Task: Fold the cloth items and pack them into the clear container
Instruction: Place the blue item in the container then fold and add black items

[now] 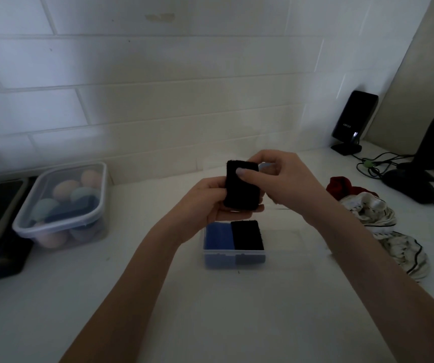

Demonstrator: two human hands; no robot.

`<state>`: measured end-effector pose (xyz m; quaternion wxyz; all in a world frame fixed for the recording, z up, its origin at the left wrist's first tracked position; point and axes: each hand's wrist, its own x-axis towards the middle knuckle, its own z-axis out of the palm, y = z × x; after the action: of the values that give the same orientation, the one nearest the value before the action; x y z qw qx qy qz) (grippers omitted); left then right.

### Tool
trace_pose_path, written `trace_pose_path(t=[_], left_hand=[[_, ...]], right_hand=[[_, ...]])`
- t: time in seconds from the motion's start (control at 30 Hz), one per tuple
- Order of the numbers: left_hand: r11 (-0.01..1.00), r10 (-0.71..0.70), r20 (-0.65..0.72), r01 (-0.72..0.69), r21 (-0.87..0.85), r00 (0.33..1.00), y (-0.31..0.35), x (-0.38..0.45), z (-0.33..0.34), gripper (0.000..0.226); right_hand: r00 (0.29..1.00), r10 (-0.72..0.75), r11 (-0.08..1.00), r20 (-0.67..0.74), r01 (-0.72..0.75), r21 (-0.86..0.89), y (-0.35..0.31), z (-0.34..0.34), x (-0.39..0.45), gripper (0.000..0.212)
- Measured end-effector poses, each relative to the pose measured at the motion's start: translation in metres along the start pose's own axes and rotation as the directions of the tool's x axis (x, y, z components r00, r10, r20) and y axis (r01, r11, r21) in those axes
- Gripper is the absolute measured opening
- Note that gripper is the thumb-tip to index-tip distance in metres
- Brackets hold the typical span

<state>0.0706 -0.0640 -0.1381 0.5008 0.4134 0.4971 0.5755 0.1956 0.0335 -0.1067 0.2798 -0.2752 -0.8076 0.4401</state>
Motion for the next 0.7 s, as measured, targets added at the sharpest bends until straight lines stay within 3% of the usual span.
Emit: trace_pose_path(t=[0.1, 0.2, 0.27, 0.37, 0.5, 0.7], left_hand=[[0.999, -0.019, 0.003, 0.019, -0.028, 1.0, 0.0017, 0.0013, 0.003, 0.031], [0.994, -0.022, -0.094, 0.012, -0.105, 0.995, 0.0022, 0.0053, 0.0028, 0.042], [0.999, 0.034, -0.152, -0.037, -0.019, 0.988, 0.0012, 0.0059, 0.0005, 0.048], [0.983, 0.141, -0.171, -0.117, 0.139, 0.975, -0.0019, 0.0041, 0.0001, 0.016], [0.97, 0.183, -0.152, -0.153, 0.187, 0.971, -0.0042, 0.0041, 0.0015, 0.012], [0.941, 0.249, -0.126, -0.209, 0.267, 0.96, -0.0048, 0.0034, 0.002, 0.012]], right_hand=[[0.999, -0.009, 1.0, -0.043, 0.008, -0.019, 0.0028, -0.0012, 0.003, 0.018], [0.997, -0.018, 0.999, -0.074, 0.015, -0.04, 0.006, -0.0042, 0.0044, 0.019], [0.997, -0.04, 0.997, -0.064, 0.036, -0.07, 0.0061, -0.0067, 0.0042, 0.017], [0.995, -0.098, 0.995, -0.009, 0.098, -0.034, 0.0044, -0.0056, 0.0036, 0.016], [0.99, -0.141, 0.99, 0.005, 0.141, 0.022, 0.0035, -0.0021, 0.0038, 0.009], [0.997, 0.009, 0.984, 0.077, -0.022, 0.179, 0.0085, -0.0079, 0.0046, 0.015]])
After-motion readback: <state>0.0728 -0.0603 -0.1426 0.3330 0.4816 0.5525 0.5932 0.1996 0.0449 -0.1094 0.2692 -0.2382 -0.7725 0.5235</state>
